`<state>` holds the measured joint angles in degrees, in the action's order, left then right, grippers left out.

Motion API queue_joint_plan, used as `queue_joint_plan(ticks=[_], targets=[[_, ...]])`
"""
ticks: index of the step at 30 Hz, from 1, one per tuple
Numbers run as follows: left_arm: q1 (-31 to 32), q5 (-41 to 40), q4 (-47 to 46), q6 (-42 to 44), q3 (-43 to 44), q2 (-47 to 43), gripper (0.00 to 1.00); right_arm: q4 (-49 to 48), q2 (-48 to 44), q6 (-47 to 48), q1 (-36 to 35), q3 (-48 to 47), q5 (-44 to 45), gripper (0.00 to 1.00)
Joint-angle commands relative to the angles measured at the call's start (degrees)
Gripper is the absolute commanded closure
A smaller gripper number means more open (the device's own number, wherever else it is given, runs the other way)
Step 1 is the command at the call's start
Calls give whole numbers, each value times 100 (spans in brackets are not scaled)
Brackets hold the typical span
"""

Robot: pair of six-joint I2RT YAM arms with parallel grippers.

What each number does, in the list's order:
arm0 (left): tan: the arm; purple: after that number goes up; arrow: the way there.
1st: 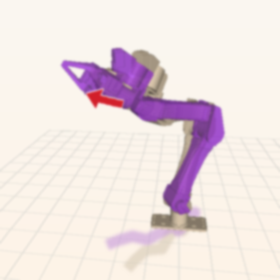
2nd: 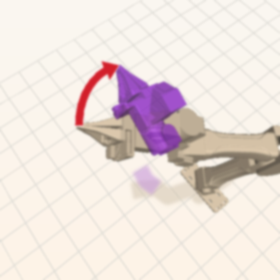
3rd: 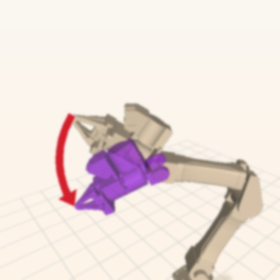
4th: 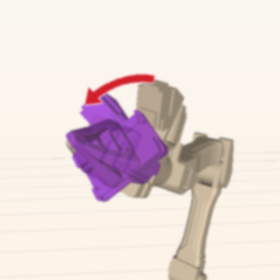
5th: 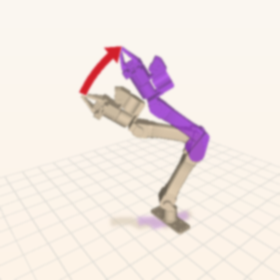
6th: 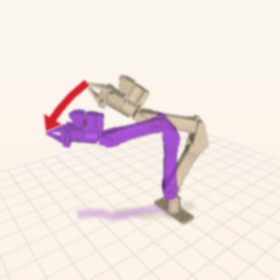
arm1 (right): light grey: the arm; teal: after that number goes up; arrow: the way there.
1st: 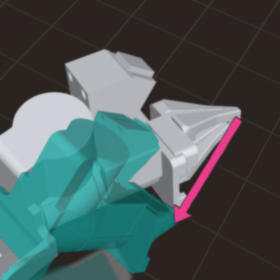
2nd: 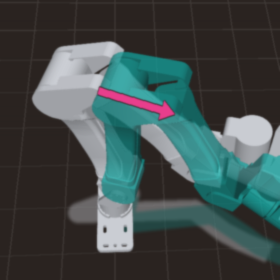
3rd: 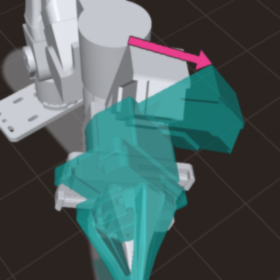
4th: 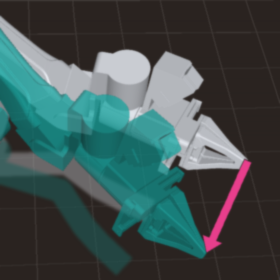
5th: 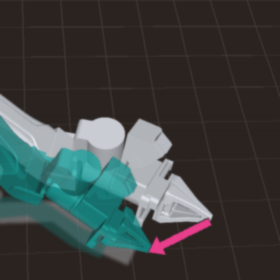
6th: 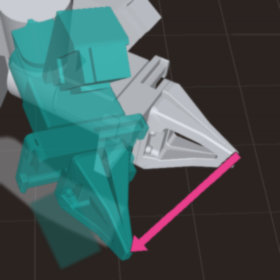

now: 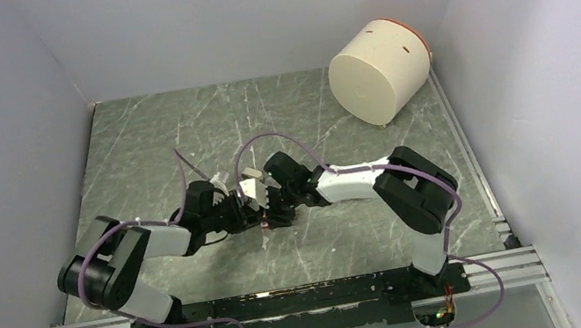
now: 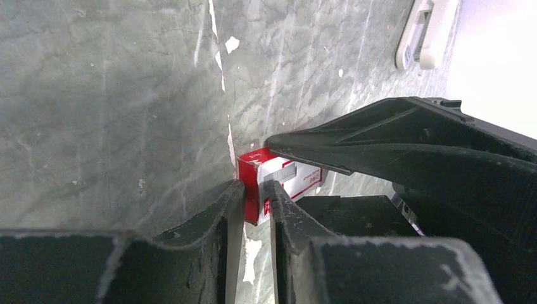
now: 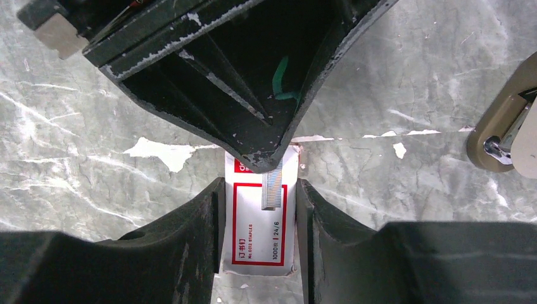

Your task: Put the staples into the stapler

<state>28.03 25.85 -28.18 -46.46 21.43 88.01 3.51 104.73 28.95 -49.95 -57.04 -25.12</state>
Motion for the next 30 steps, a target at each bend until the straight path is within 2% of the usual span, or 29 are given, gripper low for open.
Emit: queue_joint_plan(ticks=[1,19,22,25,30], targets=[[71,421,-536,-104,-112,106,74,-205,182,114,-118,-246,-203,60],[-263,1025,-692,-148,-165,-253,81,-158,395,89,-225,-579,-298,60],[-276,868,-235,35,-64,-339,86,-208,391,45,-220,-563,-249,60],[-317,518,252,279,6,-504,87,-286,359,32,-224,-500,-175,59],[-325,685,66,215,-31,-471,85,-286,327,-31,-225,-493,-123,58]])
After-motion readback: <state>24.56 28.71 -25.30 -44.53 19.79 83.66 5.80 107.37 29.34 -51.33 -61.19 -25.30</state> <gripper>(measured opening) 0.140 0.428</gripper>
